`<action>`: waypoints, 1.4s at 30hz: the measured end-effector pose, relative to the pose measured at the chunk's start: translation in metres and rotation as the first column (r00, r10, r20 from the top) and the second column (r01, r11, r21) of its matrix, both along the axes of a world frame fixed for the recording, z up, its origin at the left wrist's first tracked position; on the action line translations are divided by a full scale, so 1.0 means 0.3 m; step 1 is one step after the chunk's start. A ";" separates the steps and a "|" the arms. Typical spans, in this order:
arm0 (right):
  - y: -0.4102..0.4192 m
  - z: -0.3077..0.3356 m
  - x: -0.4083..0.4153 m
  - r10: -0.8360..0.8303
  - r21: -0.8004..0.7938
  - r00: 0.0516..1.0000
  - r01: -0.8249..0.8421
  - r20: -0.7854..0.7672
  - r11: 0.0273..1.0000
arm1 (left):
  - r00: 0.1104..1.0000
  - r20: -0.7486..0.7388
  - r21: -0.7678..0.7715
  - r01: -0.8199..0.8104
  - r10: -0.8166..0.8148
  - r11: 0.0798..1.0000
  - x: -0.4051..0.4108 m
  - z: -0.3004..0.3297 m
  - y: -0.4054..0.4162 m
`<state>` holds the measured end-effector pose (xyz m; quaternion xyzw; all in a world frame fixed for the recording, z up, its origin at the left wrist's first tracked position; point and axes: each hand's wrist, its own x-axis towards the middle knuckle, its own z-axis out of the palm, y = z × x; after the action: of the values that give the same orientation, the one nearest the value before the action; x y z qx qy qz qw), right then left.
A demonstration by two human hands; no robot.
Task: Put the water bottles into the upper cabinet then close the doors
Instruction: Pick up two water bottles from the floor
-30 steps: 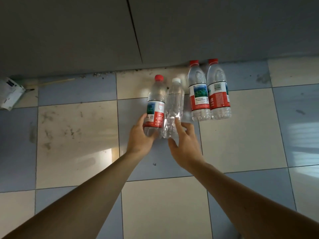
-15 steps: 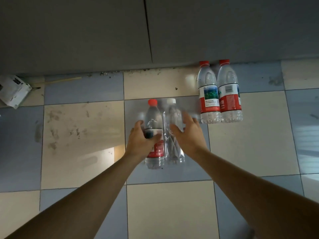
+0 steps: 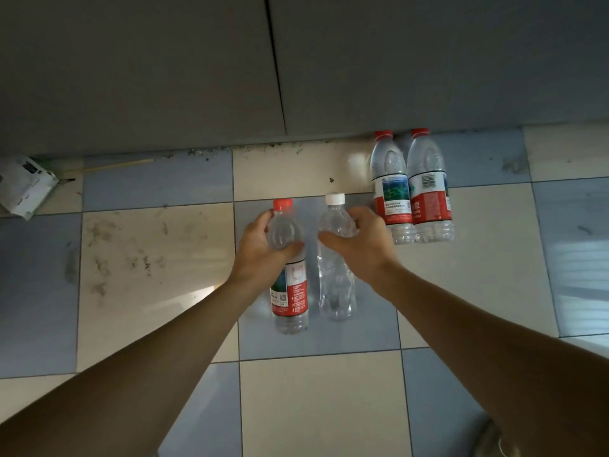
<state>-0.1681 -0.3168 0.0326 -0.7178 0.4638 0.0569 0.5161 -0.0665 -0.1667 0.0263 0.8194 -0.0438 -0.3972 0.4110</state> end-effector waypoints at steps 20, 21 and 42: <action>0.080 0.177 -0.166 0.110 -0.270 0.983 -0.067 0.147 0.961 | 0.851 0.514 -0.171 0.230 -0.113 0.958 -0.098 0.184 0.105; 0.080 0.173 -0.168 0.096 -0.236 0.984 -0.059 0.148 0.970 | 0.858 0.502 -0.166 0.219 -0.109 0.961 -0.101 0.179 0.107; 0.067 0.073 -0.216 -0.126 0.141 0.961 0.094 0.245 0.986 | 0.986 0.164 -0.173 0.018 0.011 0.985 -0.126 0.103 0.105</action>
<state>-0.2329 -0.2968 0.0546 -0.6576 0.4287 -0.0345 0.6185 -0.1043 -0.1353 0.0573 0.8103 -0.1134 -0.3237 0.4751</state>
